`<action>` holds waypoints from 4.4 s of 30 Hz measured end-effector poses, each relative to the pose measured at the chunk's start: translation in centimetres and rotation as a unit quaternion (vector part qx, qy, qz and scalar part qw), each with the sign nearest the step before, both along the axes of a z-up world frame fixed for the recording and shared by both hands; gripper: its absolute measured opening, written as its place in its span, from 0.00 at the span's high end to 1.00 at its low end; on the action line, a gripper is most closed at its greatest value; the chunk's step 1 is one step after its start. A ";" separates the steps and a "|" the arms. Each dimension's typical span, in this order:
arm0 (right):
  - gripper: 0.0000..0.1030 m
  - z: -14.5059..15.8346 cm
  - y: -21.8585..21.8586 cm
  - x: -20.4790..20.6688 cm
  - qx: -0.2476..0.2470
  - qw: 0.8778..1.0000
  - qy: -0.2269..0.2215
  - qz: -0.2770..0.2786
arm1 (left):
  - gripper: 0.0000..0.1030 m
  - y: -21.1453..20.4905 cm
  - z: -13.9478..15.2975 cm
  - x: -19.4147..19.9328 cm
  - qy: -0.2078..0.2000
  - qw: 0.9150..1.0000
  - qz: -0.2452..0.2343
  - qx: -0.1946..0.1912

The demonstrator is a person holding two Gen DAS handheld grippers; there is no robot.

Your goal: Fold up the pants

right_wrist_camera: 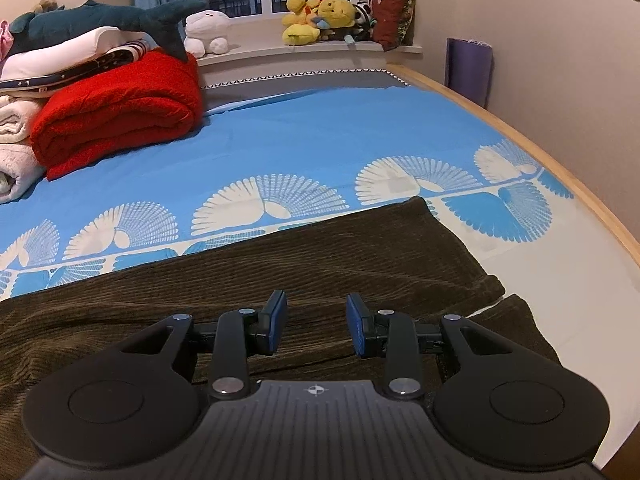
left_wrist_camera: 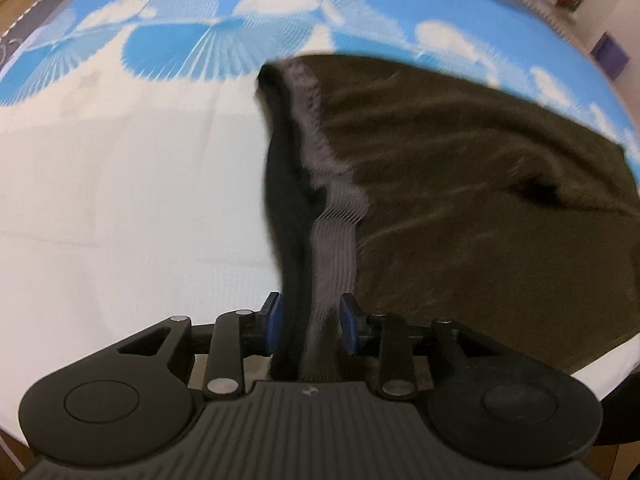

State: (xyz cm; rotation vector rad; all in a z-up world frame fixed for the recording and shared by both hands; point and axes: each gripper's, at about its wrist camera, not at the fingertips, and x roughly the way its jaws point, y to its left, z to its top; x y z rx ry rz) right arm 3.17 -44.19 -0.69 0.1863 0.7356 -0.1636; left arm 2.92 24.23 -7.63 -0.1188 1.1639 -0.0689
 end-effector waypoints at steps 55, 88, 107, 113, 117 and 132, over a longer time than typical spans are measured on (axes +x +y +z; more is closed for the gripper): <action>0.58 0.7 2.1 1.7 -0.007 0.999 -0.036 0.013 | 1.00 -8.5 3.1 17.9 -0.108 0.990 0.081 0.036; 0.55 -5.8 4.9 7.5 -0.022 0.980 0.183 0.080 | 0.98 -7.5 -0.6 21.0 -0.115 0.986 -0.084 0.085; 0.55 -4.7 1.5 2.5 -0.007 0.984 0.166 0.059 | 0.96 -13.3 4.7 -0.1 -0.080 0.977 -0.175 0.097; 0.55 -4.4 0.7 1.5 0.001 0.986 0.162 0.050 | 0.54 -6.8 5.2 -1.1 -0.078 0.996 -0.016 -0.027; 0.55 -4.3 0.2 1.2 0.007 0.987 0.155 0.041 | 0.48 -4.1 2.7 -0.6 0.001 0.990 0.059 -0.130; 0.55 -2.5 -0.3 3.9 0.129 0.990 0.060 -0.011 | 0.37 -1.8 -0.7 4.3 0.042 0.969 0.173 -0.173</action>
